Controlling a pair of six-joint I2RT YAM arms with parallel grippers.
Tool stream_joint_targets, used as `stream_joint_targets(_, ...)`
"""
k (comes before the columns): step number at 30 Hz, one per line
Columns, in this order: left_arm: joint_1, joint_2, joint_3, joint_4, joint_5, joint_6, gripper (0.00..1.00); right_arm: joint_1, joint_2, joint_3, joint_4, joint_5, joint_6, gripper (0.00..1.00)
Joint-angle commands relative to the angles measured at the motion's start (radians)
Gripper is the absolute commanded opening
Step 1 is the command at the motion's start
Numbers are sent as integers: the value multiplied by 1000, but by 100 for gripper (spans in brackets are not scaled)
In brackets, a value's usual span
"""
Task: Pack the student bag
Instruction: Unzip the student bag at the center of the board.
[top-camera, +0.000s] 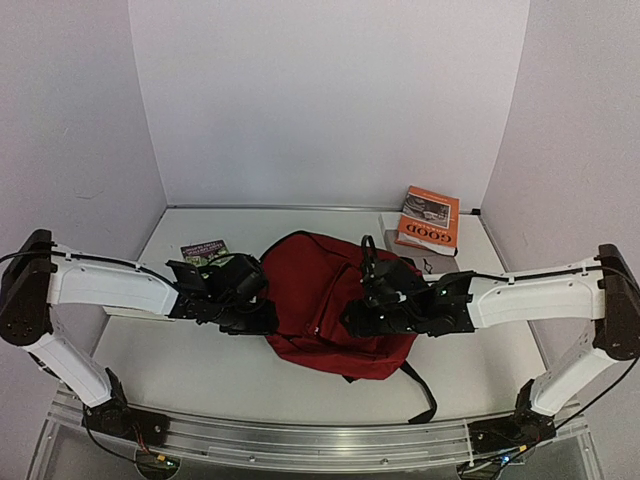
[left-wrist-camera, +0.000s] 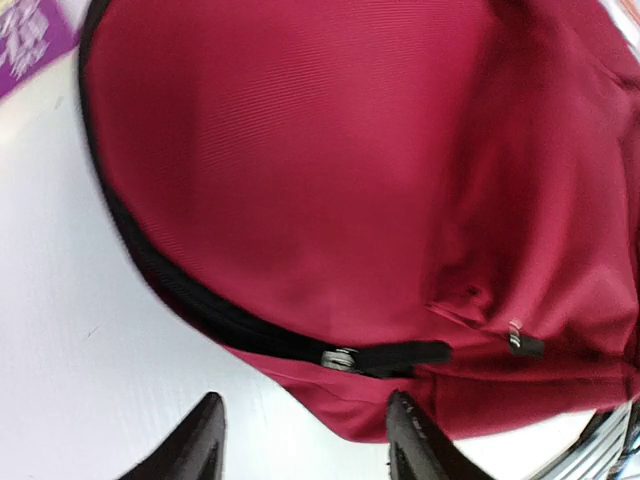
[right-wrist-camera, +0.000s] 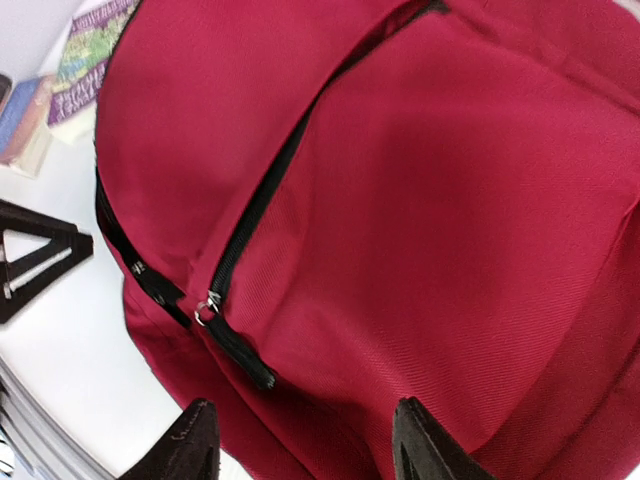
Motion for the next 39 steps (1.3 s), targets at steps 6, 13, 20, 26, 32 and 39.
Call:
stream_joint_targets(6,-94,70,117,10,-90,339,59,-4,-34,-6,12,32,15,59)
stream_joint_targets(13,-115,162,190,16,-65,450,57,-4,-53,-12,12,35,22,60)
stream_joint_targets(20,-127,235,244,4,-58,520,55,-6,-53,-12,12,31,24,60)
stream_joint_targets(26,-134,285,273,-24,-66,533,53,-5,-63,-16,13,34,25,60)
stream_joint_targets(32,-134,324,290,-52,-124,530,51,-5,-69,-22,13,33,27,60)
stream_joint_targets(39,-134,359,320,-85,-220,503,41,-6,-75,-26,13,34,28,60)
